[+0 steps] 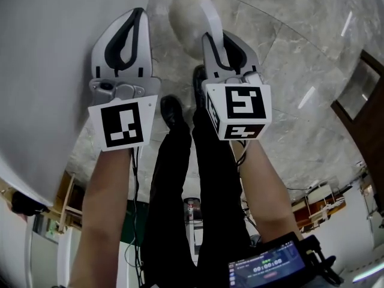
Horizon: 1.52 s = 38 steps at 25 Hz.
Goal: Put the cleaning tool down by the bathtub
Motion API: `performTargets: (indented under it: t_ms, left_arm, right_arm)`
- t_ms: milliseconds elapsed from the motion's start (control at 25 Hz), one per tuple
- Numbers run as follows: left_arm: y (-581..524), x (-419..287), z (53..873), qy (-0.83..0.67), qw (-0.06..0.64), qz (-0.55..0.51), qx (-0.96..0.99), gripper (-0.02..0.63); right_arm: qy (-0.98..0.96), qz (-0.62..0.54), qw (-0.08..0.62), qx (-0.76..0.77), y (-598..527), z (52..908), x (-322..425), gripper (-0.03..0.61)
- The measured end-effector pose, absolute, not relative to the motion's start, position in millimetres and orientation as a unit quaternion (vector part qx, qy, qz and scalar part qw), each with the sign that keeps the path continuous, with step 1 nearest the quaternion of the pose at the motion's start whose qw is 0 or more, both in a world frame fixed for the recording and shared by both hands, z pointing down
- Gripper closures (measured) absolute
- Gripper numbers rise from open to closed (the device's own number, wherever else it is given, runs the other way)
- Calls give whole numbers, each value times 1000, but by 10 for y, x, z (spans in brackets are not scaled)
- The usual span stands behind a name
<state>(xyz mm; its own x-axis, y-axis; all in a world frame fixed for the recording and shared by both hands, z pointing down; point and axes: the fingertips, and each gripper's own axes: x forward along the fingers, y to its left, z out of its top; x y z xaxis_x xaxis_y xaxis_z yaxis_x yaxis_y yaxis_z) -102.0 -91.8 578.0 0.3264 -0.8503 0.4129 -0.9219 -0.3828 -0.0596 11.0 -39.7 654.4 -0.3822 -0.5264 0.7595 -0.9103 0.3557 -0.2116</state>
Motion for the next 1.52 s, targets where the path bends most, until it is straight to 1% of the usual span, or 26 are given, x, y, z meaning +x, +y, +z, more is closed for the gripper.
performTargets:
  t_ms: [680,1160,1520]
  left_arm:
    - [-914,-1020,6287,-545,89,207,808,600]
    - [-973,-1073,6619,-548,100,218,801,600]
    - [-1022,-1098,6618,-551,103,219,799,600]
  right_arm:
    - [-762,337,301,464,-416,7050,14,483]
    - [-766,342,307,449,-559,7428,-80,482]
    - [-768,346,315,437,-580,7505,-170,480]
